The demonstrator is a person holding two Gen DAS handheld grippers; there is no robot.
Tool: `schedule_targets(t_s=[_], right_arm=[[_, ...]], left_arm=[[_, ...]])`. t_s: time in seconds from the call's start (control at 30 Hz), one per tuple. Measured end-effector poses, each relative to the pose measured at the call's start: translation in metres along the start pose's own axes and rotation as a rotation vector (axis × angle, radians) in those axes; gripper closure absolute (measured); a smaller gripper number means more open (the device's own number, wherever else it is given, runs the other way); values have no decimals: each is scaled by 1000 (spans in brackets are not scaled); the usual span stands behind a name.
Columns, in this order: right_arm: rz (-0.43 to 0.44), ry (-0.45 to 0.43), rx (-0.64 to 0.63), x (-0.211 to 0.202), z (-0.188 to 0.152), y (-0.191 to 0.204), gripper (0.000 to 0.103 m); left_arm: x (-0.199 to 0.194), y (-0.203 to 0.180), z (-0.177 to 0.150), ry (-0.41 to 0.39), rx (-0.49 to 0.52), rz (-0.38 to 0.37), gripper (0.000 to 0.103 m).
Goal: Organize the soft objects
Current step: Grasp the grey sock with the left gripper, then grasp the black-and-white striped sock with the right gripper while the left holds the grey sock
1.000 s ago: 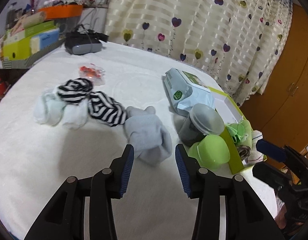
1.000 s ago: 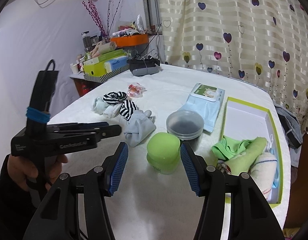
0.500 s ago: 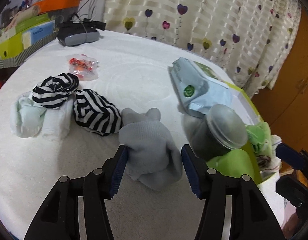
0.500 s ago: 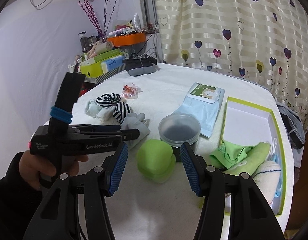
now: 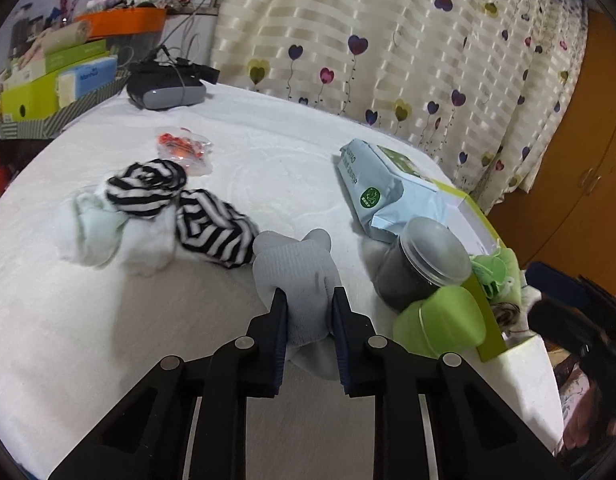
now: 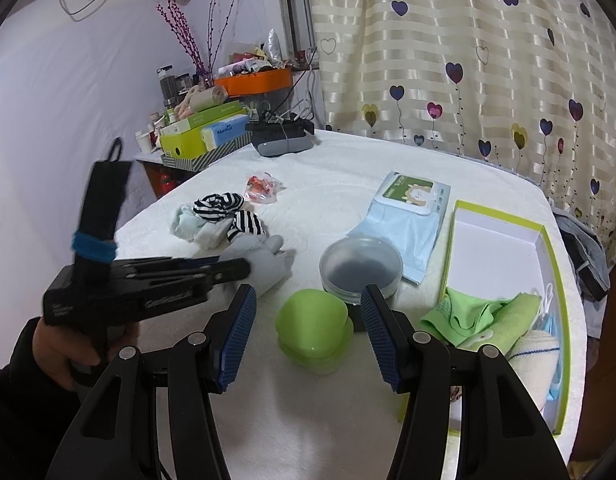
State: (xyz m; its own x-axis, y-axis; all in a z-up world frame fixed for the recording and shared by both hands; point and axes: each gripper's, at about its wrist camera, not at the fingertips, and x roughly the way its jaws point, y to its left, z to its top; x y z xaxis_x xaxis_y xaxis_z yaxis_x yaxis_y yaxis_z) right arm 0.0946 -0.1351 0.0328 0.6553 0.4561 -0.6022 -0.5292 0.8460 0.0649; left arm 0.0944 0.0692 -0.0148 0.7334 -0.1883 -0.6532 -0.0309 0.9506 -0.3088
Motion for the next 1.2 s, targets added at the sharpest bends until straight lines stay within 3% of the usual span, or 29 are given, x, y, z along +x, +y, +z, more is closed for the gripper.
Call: schedule_targets(t_s=[0.47,0.8,1.2], right_arm=[[56,17,-90,26,22,44,47],[74,118,-118,87,41,68,47],[29,254,-94,165,50,83,47]], left_arm=[[-60,37,-13,-105,-54,25,84],[-78,83,-15,-148,-137,68,84],[-78,110,-19,-155,-186,53,84]])
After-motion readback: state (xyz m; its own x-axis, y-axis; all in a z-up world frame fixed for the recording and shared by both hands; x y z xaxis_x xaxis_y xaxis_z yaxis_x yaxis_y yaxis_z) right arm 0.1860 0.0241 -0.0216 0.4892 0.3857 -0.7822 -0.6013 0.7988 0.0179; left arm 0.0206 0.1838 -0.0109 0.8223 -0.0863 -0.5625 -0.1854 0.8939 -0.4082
